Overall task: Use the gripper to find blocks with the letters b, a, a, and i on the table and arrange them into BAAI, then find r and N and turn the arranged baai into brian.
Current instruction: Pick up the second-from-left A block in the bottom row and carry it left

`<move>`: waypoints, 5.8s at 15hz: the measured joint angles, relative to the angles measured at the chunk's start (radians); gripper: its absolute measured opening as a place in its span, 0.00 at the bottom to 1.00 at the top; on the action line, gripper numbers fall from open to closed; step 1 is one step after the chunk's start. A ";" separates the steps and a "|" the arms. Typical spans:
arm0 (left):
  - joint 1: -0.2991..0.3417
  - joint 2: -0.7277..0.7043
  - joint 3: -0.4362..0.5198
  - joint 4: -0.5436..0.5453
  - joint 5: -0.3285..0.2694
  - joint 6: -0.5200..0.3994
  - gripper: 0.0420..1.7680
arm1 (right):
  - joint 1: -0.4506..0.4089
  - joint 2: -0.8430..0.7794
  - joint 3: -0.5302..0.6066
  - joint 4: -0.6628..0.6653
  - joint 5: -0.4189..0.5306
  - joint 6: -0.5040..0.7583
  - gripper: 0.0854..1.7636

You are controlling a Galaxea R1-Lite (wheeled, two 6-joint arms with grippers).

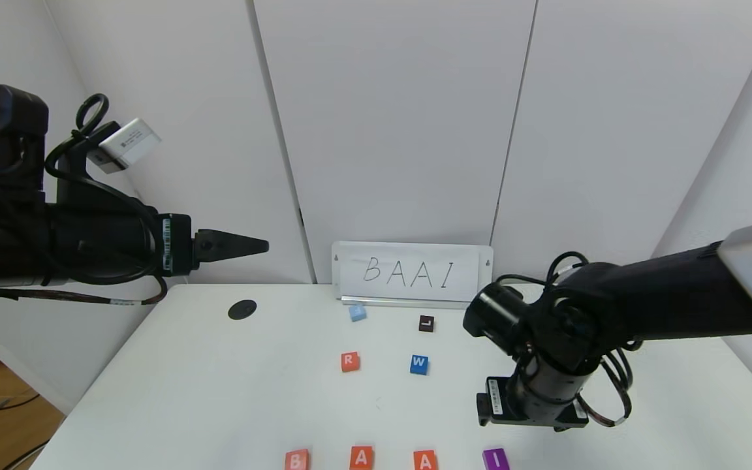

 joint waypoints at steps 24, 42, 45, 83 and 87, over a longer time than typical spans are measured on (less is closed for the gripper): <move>0.137 -1.170 0.206 0.792 0.196 0.072 0.97 | -0.658 -1.722 0.381 0.136 0.031 -0.593 0.97; 0.135 -1.475 0.905 -0.082 0.356 0.148 0.97 | -0.645 -2.079 1.150 -0.723 0.010 -0.741 0.97; 0.135 -1.476 1.115 -0.337 0.367 0.125 0.97 | -0.645 -2.079 1.339 -0.871 0.015 -0.806 0.97; 0.134 -1.476 1.159 -0.161 0.359 0.032 0.97 | -0.644 -2.078 1.374 -0.701 0.129 -0.739 0.97; 0.134 -1.476 1.159 -0.161 0.359 0.032 0.97 | -0.644 -2.078 1.374 -0.702 0.129 -0.739 0.97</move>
